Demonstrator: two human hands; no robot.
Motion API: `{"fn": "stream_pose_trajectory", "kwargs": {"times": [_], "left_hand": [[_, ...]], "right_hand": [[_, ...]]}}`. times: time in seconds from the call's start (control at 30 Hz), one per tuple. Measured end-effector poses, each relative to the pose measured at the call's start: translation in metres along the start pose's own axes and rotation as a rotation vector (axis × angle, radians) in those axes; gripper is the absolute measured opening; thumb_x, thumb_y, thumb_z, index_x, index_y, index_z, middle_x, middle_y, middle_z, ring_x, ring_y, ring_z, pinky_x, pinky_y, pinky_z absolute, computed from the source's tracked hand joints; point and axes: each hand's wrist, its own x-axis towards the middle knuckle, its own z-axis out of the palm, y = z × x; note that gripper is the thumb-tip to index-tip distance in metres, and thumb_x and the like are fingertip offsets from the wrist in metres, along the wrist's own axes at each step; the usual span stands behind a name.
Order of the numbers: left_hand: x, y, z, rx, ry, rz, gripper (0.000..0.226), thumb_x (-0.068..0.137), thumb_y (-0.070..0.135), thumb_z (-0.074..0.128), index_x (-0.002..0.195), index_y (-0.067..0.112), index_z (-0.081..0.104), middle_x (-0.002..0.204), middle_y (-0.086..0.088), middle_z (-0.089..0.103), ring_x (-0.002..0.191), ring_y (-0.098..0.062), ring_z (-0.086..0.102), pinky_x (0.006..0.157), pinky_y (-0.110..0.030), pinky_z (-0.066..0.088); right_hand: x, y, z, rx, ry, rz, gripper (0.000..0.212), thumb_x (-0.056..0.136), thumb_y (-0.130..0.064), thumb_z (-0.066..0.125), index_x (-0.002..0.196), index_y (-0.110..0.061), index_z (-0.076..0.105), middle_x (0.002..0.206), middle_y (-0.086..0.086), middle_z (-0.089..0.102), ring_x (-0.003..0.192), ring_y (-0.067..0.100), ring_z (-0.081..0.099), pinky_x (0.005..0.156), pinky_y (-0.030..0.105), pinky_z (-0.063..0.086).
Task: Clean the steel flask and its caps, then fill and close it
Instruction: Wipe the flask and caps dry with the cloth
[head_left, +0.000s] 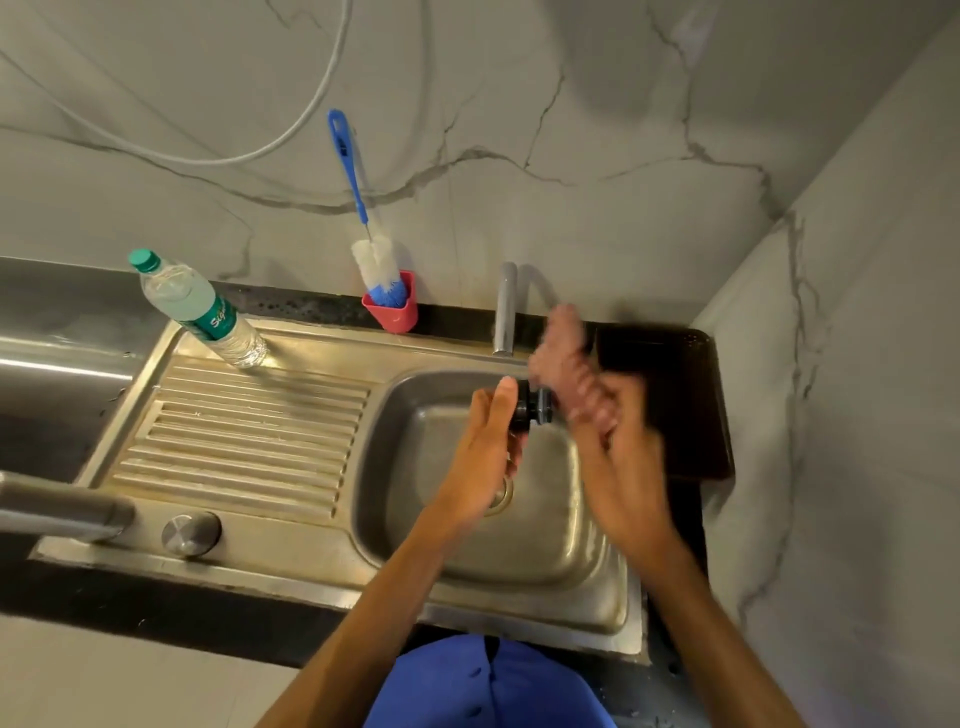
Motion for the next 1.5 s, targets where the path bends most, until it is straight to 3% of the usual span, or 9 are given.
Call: {"fn": "stream_pose_trajectory", "kwargs": {"times": [0.13,0.27,0.4,0.53,0.8,0.93,1.13,1.23,1.5], "left_hand": [[-0.012,-0.007,-0.006,0.097,-0.027,0.154,0.048,0.114,0.041,0.038,0.157,0.018,0.039,0.141,0.007,0.062,0.13,-0.003,0.061,0.107,-0.016,0.047],[-0.028,-0.003,-0.014,0.08,-0.133,0.097,0.056,0.109,0.062,0.031,0.155,0.032,0.04,0.143,0.004,0.063,0.132,-0.006,0.062,0.12,-0.041,0.045],[-0.041,0.004,-0.014,0.046,-0.11,0.214,0.045,0.109,0.052,0.032,0.15,0.033,0.036,0.139,0.011,0.061,0.132,-0.003,0.06,0.115,-0.03,0.047],[-0.052,-0.001,-0.018,0.044,-0.064,0.254,0.04,0.109,0.052,0.039,0.137,0.024,0.041,0.117,0.023,0.065,0.112,-0.002,0.064,0.1,-0.03,0.055],[-0.06,-0.023,-0.057,0.432,-0.103,0.514,0.052,0.104,0.056,0.05,0.145,0.029,0.03,0.134,0.038,0.041,0.123,-0.001,0.058,0.098,-0.016,0.05],[-0.052,-0.032,-0.074,0.186,0.032,0.331,0.051,0.09,0.031,0.08,0.129,0.021,0.049,0.123,0.004,0.071,0.117,-0.018,0.071,0.101,-0.04,0.059],[-0.056,-0.022,-0.083,0.066,0.054,0.119,0.052,0.083,0.015,0.089,0.126,0.011,0.06,0.113,-0.001,0.081,0.107,-0.012,0.077,0.096,-0.032,0.06],[-0.058,-0.014,-0.068,0.217,0.091,0.137,0.039,0.089,0.028,0.085,0.122,0.02,0.067,0.101,0.008,0.081,0.092,0.001,0.076,0.078,-0.016,0.057],[-0.046,-0.02,-0.05,-0.284,0.237,-0.124,0.057,0.087,0.057,0.081,0.119,0.012,0.066,0.103,-0.001,0.078,0.108,-0.021,0.075,0.093,-0.039,0.058]], "right_hand": [[-0.034,0.002,0.041,-0.143,-0.063,-0.352,0.06,0.107,-0.044,0.042,0.163,-0.024,0.031,0.171,-0.003,0.026,0.157,0.015,0.023,0.125,0.038,0.029],[-0.026,-0.006,0.044,-0.05,-0.003,-0.234,0.06,0.107,-0.061,0.023,0.152,-0.029,0.047,0.147,-0.003,0.046,0.13,0.005,0.049,0.106,0.03,0.05],[-0.022,-0.022,0.046,-0.12,0.034,-0.221,0.059,0.107,-0.057,0.022,0.141,-0.021,0.055,0.123,0.003,0.056,0.1,0.005,0.059,0.08,0.014,0.054],[-0.024,-0.032,0.041,-0.117,0.058,-0.165,0.05,0.111,-0.053,0.025,0.125,-0.022,0.061,0.113,0.001,0.065,0.092,0.006,0.066,0.074,0.015,0.058],[-0.017,-0.04,0.016,0.264,-0.237,0.383,0.045,0.108,-0.052,0.043,0.106,-0.021,0.075,0.096,0.008,0.079,0.086,0.016,0.078,0.086,0.035,0.061],[-0.019,-0.042,0.016,0.75,-0.198,0.702,0.04,0.099,-0.045,0.063,0.116,-0.01,0.075,0.106,0.011,0.08,0.1,0.026,0.076,0.089,0.039,0.06],[-0.041,-0.041,0.04,0.791,-0.105,0.558,0.043,0.103,-0.05,0.054,0.123,-0.018,0.073,0.113,0.007,0.079,0.104,0.026,0.076,0.096,0.047,0.059],[-0.054,-0.037,0.059,0.525,-0.111,0.294,0.032,0.1,-0.056,0.05,0.122,-0.041,0.069,0.113,-0.013,0.076,0.106,0.006,0.072,0.09,0.031,0.061],[-0.073,-0.04,0.08,0.262,-0.031,0.03,0.02,0.107,-0.041,0.048,0.125,-0.043,0.056,0.087,-0.005,0.071,0.079,0.016,0.072,0.058,0.031,0.06]]}}
